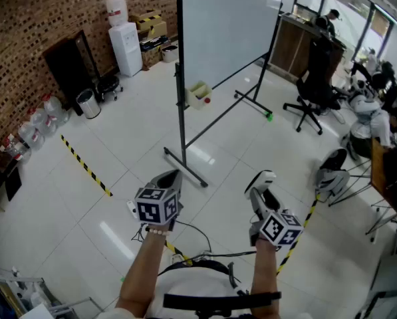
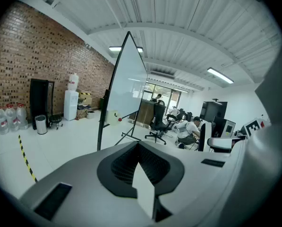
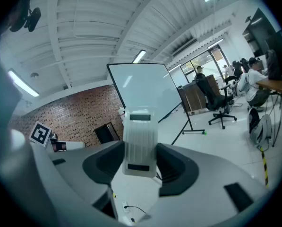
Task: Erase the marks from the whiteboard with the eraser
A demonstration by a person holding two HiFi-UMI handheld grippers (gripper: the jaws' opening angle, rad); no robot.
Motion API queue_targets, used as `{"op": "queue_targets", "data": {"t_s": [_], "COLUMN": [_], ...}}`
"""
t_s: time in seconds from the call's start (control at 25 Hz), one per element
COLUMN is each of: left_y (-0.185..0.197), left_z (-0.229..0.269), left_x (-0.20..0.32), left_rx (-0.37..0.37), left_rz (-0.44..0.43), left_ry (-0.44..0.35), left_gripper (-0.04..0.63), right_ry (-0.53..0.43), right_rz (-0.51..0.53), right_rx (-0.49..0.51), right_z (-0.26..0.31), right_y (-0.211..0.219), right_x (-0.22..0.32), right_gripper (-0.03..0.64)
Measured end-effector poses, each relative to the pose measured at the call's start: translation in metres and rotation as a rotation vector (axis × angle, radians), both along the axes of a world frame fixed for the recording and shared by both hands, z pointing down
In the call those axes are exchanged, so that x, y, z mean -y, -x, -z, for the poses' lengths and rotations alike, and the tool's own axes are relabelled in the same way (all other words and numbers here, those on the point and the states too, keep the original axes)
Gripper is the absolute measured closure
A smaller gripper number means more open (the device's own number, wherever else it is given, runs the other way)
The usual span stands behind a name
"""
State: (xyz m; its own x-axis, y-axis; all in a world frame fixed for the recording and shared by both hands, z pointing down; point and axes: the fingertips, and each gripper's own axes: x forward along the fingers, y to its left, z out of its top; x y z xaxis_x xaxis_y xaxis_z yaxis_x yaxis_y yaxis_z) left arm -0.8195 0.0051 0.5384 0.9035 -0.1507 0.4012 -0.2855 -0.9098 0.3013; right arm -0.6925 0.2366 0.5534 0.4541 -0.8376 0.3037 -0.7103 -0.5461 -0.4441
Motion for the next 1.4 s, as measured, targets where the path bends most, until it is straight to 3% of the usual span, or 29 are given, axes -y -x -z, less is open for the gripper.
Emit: {"op": "queue_targets", "data": {"t_s": [0.12,0.32,0.56,0.96,1.2,1.4], "left_y": [-0.019,-0.041,-0.062,-0.131,-0.199,-0.251], "left_z": [0.005,0.009,-0.002,-0.013,-0.001,0.029], "left_x": [-0.001,-0.004,0.006,0.054,0.112,0.172], "left_rx": [-0.010,-0.023,-0.024,-0.021,-0.036,-0.088], "left_rz": [0.022,0.018,0.062,0.106,0.178,0.269], "left_ry": [-0.021,-0.054,-0.032,-0.041,-0.045,-0.022], "left_gripper": [0.607,0.607,0.607,0.607,0.607,0.607], "right_ry": [-0.011,-0.110,-0.077,-0.078,-0.169,-0.204], "right_rz": [0.018,0.042,0.101,0.193,0.277,0.361], "right_rx": [-0.030,-0.016,-0.013,-0.087,-0.083,-0.141], "right_z": [0.005,-0.002,-0.012,0.001,0.026,0.077], "right_y": [-0.023,-0.042,-0.063,-0.131,-0.216,-0.288], "right_x": [-0.005,-0.015,0.005,0.091,0.169,0.254], "right_gripper": [0.374,0.374,0.374,0.376,0.376,0.376]}}
